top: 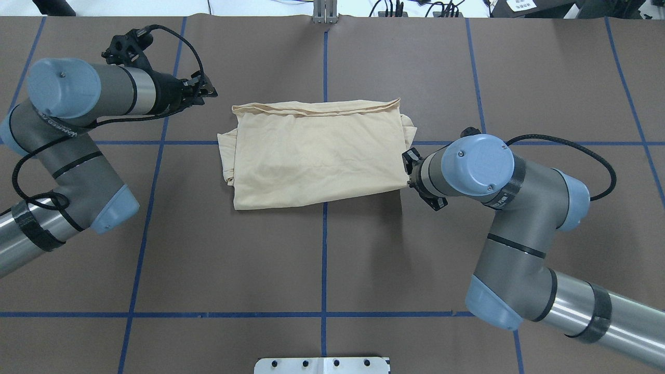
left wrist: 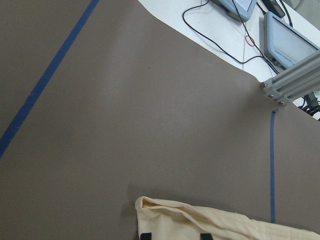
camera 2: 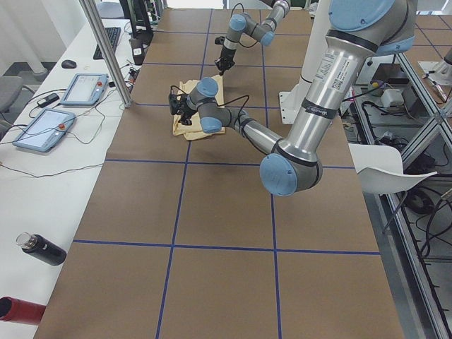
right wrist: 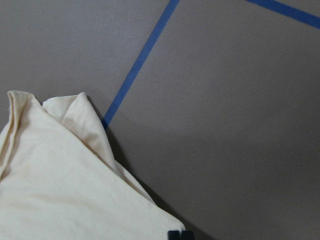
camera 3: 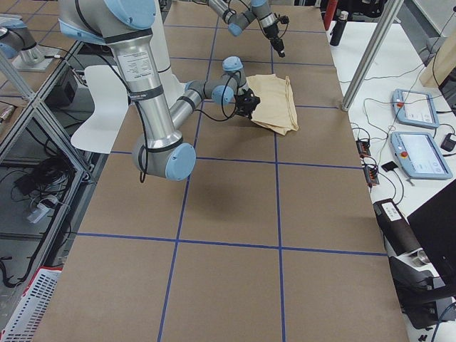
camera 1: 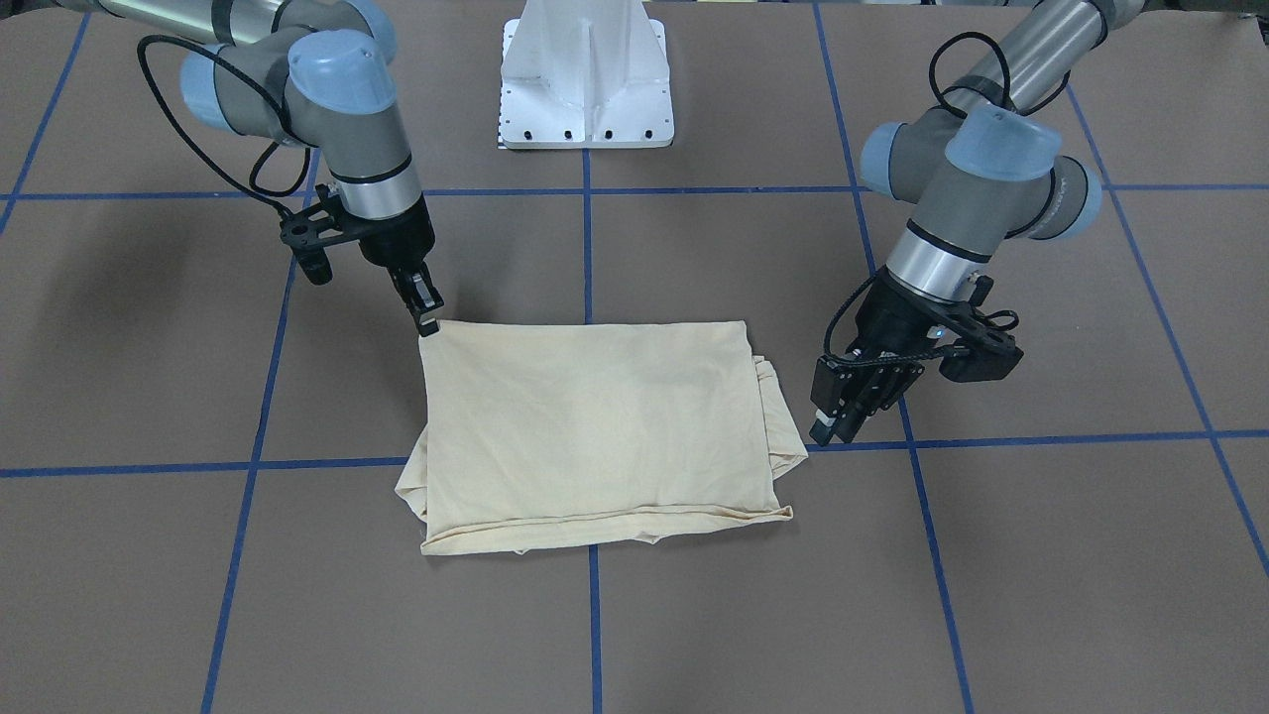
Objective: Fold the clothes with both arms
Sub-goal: 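Drag the shirt edge with the right gripper toward the robot, rotating the bundle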
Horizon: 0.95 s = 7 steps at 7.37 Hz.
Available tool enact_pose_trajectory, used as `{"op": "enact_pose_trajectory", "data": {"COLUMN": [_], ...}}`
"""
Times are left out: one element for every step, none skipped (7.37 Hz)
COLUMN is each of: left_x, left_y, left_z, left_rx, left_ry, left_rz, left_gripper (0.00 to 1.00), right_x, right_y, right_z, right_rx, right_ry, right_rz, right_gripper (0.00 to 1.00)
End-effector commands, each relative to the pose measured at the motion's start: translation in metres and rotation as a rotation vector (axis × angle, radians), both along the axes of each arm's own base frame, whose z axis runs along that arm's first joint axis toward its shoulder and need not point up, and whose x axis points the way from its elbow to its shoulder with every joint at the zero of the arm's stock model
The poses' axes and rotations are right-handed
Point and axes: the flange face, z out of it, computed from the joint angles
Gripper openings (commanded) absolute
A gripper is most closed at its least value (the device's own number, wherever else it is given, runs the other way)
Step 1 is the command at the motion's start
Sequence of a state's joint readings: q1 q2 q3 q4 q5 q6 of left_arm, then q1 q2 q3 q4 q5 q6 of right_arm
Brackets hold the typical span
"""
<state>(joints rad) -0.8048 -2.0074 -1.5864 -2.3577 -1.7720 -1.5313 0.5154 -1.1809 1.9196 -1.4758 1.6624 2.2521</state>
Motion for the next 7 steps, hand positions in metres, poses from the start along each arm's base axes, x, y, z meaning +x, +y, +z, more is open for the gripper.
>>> {"op": "enact_pose_trajectory", "data": {"left_x": [-0.007, -0.006, -0.002, 0.001, 0.009, 0.021, 0.035], "left_y": [0.017, 0.023, 0.028, 0.032, 0.04, 0.051, 0.064], "left_z": [-0.027, -0.033, -0.035, -0.037, -0.038, -0.04, -0.04], "left_rx": [0.021, 0.013, -0.004, -0.017, -0.062, -0.09, -0.113], "left_ry": [0.055, 0.077, 0.096, 0.111, 0.133, 0.15, 0.155], "left_rz": [0.066, 0.113, 0.145, 0.176, 0.212, 0.231, 0.252], "left_gripper": [0.43, 0.43, 0.43, 0.43, 0.43, 0.43, 0.43], "right_x": [0.016, -0.003, -0.014, -0.017, -0.031, -0.031, -0.024], "right_y": [0.09, 0.151, 0.211, 0.247, 0.278, 0.275, 0.254], "right_z": [-0.02, -0.023, -0.029, -0.035, -0.029, -0.031, -0.032], "right_rx": [-0.037, -0.074, -0.093, -0.103, -0.082, -0.062, -0.067], "right_ry": [0.036, 0.091, 0.158, 0.159, 0.184, 0.183, 0.176], "right_rz": [-0.126, -0.25, -0.36, -0.402, -0.392, -0.369, -0.329], "right_gripper": [0.0, 0.0, 0.0, 0.37, 0.99, 1.0, 1.0]}}
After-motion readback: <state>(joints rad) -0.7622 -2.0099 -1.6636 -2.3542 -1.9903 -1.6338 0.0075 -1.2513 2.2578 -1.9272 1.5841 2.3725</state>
